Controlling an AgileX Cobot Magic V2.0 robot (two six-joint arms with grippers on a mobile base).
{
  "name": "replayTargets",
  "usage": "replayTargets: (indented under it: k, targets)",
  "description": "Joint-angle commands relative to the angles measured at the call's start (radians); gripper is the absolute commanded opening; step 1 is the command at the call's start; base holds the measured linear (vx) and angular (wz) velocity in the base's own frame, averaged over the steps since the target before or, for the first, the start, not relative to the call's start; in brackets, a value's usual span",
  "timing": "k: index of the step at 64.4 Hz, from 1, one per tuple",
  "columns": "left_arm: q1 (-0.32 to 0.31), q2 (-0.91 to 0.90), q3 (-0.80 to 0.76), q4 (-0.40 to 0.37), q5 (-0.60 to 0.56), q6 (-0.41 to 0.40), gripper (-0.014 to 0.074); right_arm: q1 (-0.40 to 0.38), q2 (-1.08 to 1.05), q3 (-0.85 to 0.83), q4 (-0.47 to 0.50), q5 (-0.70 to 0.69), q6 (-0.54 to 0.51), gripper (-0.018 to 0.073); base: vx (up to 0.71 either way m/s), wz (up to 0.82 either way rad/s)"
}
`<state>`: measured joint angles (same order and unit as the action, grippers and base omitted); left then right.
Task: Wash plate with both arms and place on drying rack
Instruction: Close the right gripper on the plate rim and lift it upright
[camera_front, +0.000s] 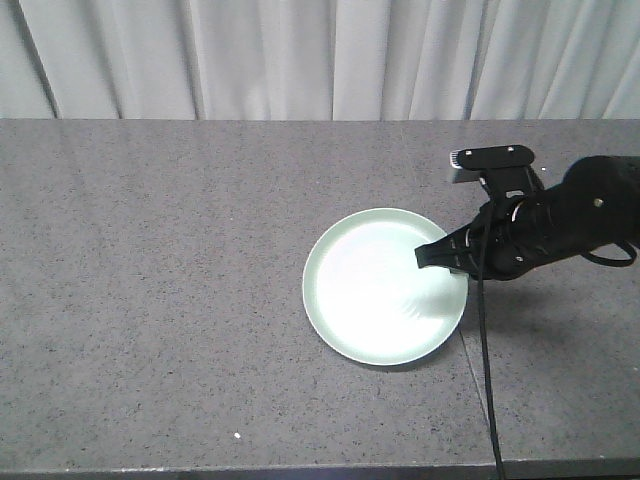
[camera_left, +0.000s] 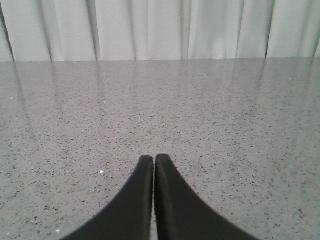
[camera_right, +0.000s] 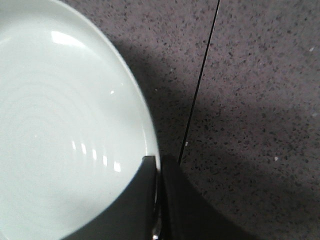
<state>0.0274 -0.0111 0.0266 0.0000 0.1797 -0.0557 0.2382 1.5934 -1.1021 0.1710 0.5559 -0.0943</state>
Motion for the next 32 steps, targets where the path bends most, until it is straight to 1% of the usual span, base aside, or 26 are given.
replayTargets:
  k: [1, 10, 17, 24, 32]
  targets:
    - [0.001, -0.016, 0.015, -0.007, -0.071, -0.004, -0.0005, -0.004, -0.128, 0.035, 0.057, -0.126, -0.069, -0.0009, 0.00, 0.00]
    - [0.001, -0.016, 0.015, -0.007, -0.071, -0.004, -0.0005, -0.004, -0.230, 0.127, 0.095, -0.215, -0.153, -0.0009, 0.00, 0.00]
    - [0.001, -0.016, 0.015, -0.007, -0.071, -0.004, -0.0005, -0.004, -0.316, 0.228, 0.154, -0.312, -0.226, -0.0009, 0.00, 0.00]
    - [0.001, -0.016, 0.015, -0.007, -0.071, -0.004, -0.0005, -0.004, -0.385, 0.308, 0.208, -0.383, -0.268, -0.0009, 0.00, 0.00]
    - [0.001, -0.016, 0.015, -0.007, -0.071, -0.004, -0.0005, -0.004, -0.457, 0.381, 0.226, -0.460, -0.291, -0.0009, 0.00, 0.00]
